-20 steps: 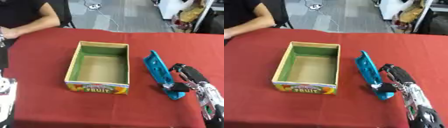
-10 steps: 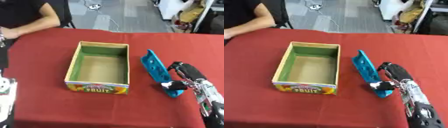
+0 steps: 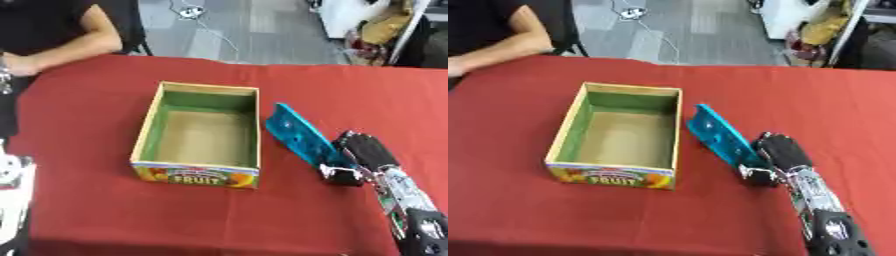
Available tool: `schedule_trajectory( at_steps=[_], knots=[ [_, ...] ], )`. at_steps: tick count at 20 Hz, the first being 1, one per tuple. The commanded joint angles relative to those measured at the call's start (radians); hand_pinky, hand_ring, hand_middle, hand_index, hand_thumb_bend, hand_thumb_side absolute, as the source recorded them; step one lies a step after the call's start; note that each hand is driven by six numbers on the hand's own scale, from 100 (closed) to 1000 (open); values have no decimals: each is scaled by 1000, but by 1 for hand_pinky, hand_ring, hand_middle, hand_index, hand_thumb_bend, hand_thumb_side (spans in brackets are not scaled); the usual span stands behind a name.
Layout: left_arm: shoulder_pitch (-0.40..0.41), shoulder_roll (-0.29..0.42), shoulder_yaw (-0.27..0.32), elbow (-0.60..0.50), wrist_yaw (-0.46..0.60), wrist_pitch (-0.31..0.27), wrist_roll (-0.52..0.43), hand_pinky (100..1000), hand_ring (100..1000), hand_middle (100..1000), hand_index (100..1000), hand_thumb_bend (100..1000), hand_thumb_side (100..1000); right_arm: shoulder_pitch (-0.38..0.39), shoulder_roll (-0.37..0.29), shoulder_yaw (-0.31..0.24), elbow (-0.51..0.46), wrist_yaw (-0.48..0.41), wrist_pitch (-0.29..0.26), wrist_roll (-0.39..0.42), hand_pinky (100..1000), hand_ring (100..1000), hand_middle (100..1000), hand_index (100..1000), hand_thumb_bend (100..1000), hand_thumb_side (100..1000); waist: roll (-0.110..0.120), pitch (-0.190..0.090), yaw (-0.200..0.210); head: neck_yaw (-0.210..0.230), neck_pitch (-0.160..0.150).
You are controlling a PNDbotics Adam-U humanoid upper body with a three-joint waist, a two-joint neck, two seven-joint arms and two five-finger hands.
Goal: Pick up objects on the table and place them in the box.
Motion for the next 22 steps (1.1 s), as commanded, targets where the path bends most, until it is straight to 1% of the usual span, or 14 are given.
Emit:
schedule_trajectory(
  at_steps=[1,4,6,8,11,16,20,22],
  knots=[
    [-13,18,1,-12,1,-1,-4,501,672,776,769,100,951,-17,-13,4,4,3,1,-33,100,100,289,389,100,467,4,-7,1,-2,-1],
    [-13,18,1,-12,1,-1,-4,501,672,776,769,100,951,-17,-14,2,4,1,-1,-47,100,100,285,375,100,513,4,-7,1,-2,-1],
    [-13,19,1,-12,1,-1,-4,501,672,776,769,100,951,-16,-14,-2,1,-4,1,-65,100,100,259,353,100,592,4,-7,0,-2,-1],
    [-12,19,1,-12,1,-1,-4,501,672,776,769,100,952,-16,-15,-5,-2,-12,7,-85,100,100,228,318,100,603,4,-7,0,-2,-1],
    [-12,19,1,-12,1,-1,-4,501,672,776,769,100,951,-15,-17,-9,-4,-21,15,-105,100,100,185,276,100,576,4,-6,-1,-1,-1],
    [-12,19,2,-12,1,-1,-3,501,672,776,769,100,951,-12,-21,-23,-30,-44,31,-121,100,100,130,240,100,529,5,-6,-2,1,-1],
    [-11,19,3,-12,1,0,-2,501,672,776,768,100,951,-8,-30,-49,-108,-91,57,-135,100,100,112,233,100,509,5,-6,-3,4,-1],
    [-11,19,4,-12,0,1,-2,501,672,776,768,100,951,-9,-33,-68,-171,-123,77,-147,100,100,100,232,100,458,5,-6,-5,5,-1]
  ],
)
